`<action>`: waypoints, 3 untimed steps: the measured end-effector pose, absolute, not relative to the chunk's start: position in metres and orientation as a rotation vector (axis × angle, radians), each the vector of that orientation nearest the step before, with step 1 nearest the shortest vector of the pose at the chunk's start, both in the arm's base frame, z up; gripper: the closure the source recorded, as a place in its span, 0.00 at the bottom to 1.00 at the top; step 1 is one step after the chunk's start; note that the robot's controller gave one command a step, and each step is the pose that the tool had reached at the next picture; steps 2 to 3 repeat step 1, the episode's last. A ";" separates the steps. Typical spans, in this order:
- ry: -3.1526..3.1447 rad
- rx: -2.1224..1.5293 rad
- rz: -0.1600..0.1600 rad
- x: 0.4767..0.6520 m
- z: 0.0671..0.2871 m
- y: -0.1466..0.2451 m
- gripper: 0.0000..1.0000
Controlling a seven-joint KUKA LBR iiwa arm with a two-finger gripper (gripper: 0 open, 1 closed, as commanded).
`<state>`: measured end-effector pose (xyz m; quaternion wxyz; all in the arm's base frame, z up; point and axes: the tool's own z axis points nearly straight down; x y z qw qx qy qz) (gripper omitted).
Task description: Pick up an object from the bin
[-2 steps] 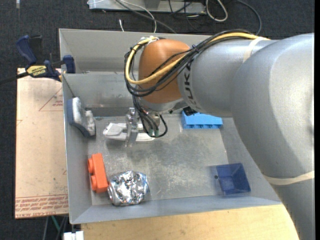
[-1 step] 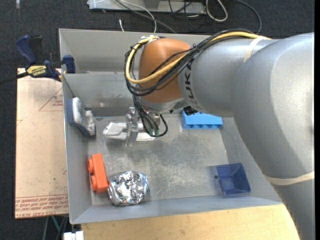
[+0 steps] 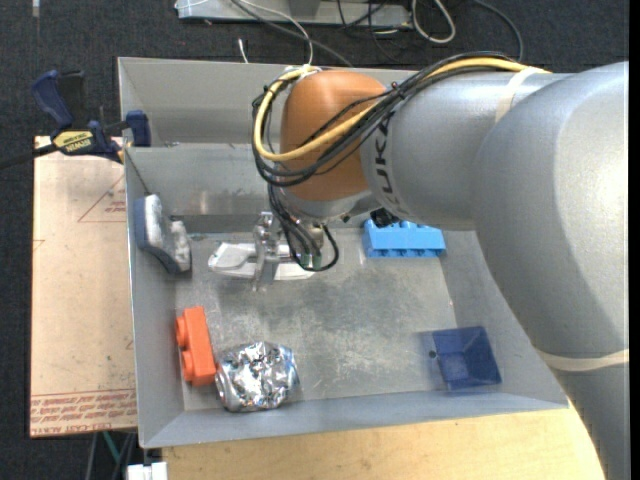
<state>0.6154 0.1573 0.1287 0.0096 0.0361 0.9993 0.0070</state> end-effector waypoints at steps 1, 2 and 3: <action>3.114 0.113 0.025 0.617 0.152 0.158 1.00; 3.114 0.113 0.025 0.617 0.152 0.158 1.00; 3.114 0.113 0.025 0.617 0.152 0.158 1.00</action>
Offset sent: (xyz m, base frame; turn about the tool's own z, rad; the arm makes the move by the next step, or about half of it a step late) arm 0.0008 0.0003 0.0474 0.0000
